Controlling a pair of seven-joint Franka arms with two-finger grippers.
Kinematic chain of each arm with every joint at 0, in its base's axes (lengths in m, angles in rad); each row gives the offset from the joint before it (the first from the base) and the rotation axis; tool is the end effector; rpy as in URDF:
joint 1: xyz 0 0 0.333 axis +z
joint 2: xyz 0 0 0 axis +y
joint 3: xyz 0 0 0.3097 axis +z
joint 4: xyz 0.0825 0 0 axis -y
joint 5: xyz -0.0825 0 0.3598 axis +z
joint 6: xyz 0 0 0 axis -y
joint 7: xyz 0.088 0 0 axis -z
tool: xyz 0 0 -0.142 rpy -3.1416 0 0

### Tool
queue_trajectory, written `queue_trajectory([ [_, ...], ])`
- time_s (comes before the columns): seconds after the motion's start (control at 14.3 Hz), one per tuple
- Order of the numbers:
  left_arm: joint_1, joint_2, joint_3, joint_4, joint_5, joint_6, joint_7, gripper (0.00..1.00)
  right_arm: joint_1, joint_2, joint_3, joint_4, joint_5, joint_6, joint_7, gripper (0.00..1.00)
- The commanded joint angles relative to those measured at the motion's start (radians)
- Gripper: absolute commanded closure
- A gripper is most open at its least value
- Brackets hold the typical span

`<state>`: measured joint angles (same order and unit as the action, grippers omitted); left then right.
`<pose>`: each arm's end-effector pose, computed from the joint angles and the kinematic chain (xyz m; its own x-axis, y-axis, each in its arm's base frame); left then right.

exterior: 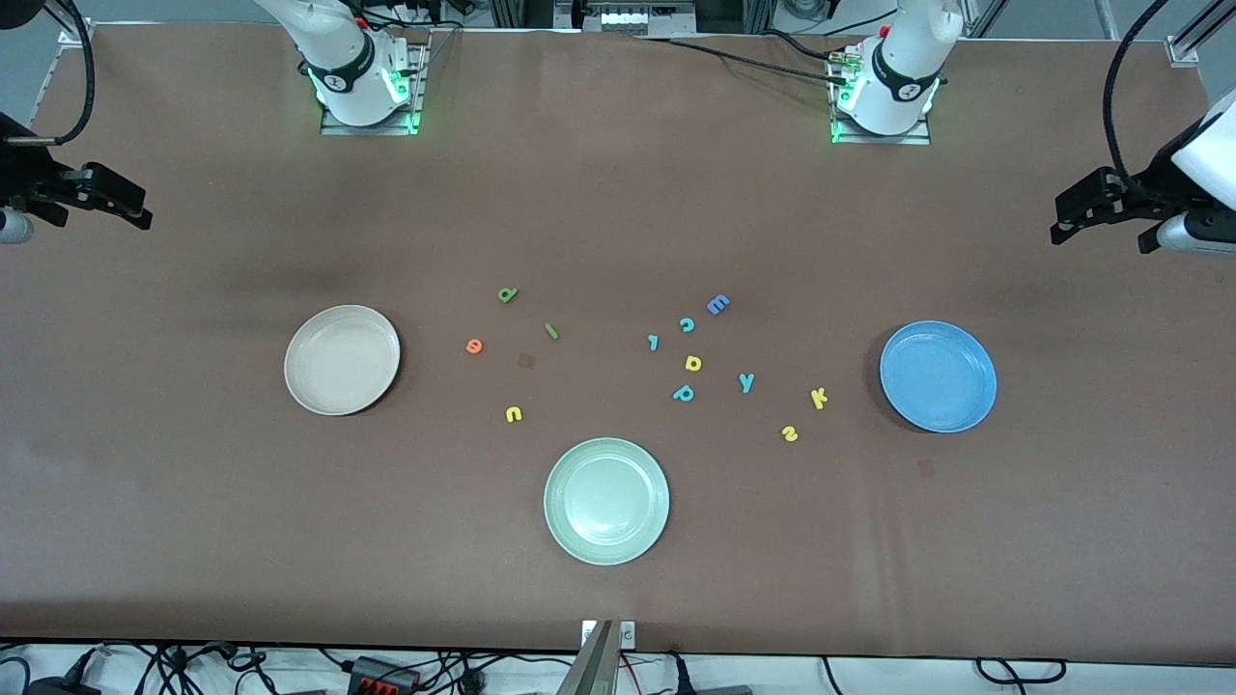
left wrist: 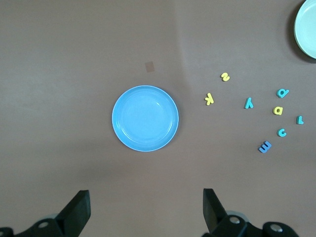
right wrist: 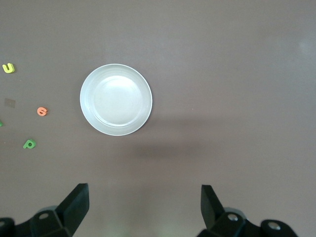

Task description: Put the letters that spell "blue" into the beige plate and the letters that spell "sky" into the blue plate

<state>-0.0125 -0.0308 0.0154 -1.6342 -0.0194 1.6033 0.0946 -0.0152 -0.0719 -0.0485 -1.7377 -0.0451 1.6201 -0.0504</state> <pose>0.5232 -0.0011 0.5738 0.9959 -0.0909 0.0018 -0.0909 -0.9957 0.0198 0.5060 -0.0392 0.5500 0.9988 -0.0108 -0.0478 -0.0089 -0.9992 0.0390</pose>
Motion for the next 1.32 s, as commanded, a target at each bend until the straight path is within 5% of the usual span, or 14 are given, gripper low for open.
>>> queue_trajectory([
  [0.0, 0.002, 0.034, -0.005, 0.022, -0.008, -0.054, -0.004, 0.0, -0.005, -0.008, 0.006, -0.002, -0.012, -0.011, -0.014, 0.0],
  [0.56, -0.026, 0.199, -0.026, 0.024, -0.01, -0.065, -0.006, 0.0, 0.044, 0.108, 0.009, -0.014, -0.001, -0.043, -0.005, 0.0],
  [0.84, -0.089, 0.319, -0.029, 0.022, -0.016, 0.114, -0.022, 0.0, 0.167, 0.242, 0.01, -0.022, 0.058, 0.0, 0.009, 0.0],
  [1.25, -0.167, 0.531, -0.029, 0.004, -0.017, 0.386, -0.339, 0.0, 0.319, 0.411, 0.009, -0.029, 0.116, 0.193, 0.104, 0.0],
])
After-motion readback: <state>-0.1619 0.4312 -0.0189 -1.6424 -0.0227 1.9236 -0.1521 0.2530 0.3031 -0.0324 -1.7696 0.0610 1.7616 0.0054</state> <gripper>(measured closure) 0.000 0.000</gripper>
